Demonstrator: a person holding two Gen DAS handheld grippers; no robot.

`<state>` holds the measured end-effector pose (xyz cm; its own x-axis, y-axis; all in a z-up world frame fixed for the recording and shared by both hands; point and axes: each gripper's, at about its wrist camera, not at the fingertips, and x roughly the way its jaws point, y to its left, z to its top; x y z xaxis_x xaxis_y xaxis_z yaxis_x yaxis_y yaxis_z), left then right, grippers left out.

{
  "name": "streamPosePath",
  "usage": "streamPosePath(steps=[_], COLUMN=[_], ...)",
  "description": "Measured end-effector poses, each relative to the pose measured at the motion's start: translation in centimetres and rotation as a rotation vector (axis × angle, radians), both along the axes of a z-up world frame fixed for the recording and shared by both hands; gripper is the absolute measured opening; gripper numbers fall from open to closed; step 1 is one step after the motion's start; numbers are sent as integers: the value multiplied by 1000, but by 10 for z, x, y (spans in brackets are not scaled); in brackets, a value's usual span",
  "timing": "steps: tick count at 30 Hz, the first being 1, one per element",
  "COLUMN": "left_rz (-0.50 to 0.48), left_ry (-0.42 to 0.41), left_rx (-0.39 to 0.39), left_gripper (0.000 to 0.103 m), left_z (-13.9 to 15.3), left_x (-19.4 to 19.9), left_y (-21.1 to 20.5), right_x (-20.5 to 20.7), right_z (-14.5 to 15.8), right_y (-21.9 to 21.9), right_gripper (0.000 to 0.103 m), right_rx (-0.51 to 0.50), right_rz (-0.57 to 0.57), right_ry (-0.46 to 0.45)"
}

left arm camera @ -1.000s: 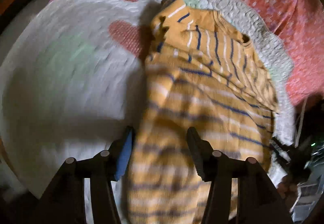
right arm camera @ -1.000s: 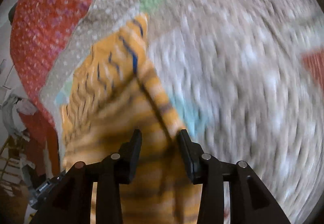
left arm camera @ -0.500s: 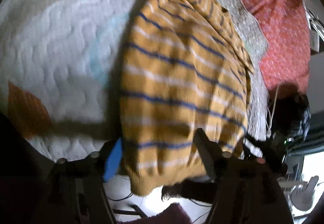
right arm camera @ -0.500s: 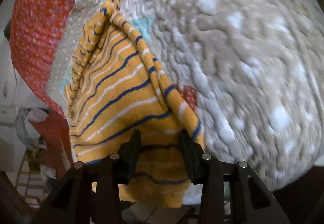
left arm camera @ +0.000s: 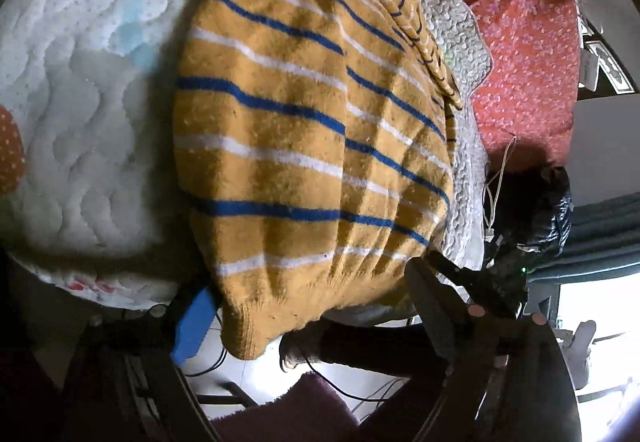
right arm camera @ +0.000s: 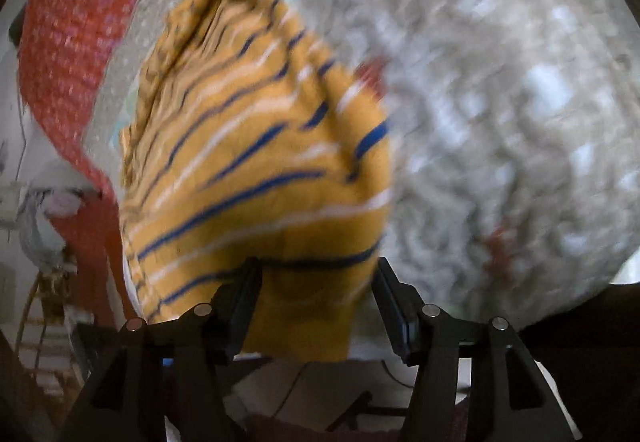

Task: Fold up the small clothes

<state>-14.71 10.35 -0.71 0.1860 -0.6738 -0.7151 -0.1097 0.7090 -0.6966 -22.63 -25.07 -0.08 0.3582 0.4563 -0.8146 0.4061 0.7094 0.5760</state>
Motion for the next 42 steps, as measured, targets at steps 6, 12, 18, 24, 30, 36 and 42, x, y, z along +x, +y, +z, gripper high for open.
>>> streamPosePath(steps=[6,12,18,24,30,36,42], left_rz=[-23,-12,3,19,33,56,87], left_ry=[38,27,26,20,52,27,-69], left_rx=[93,127,92,58,49,7,3], left_gripper=[8,8,8,8,8,8,8], left_z=[-3,21,40,51,43,50,84], left_x=[-4,-9,-26,-59,-85,-74,-24], left_y=[-5,-4,11,24,32,38,41], right_x=[6,-8,-44,-81,-102,-70,-9], right_z=[9,43,65,78,63,85,115], right_y=[35,31,27,28,38,31,45], right_gripper=[62,13,11,10,10,10,11], right_rx=[-199,-118,-72,-63,-28,0,6], right_rz=[148,171,198,248,296,278,293], right_ry=[-25,-89,-90,-77,-17,-80,-159])
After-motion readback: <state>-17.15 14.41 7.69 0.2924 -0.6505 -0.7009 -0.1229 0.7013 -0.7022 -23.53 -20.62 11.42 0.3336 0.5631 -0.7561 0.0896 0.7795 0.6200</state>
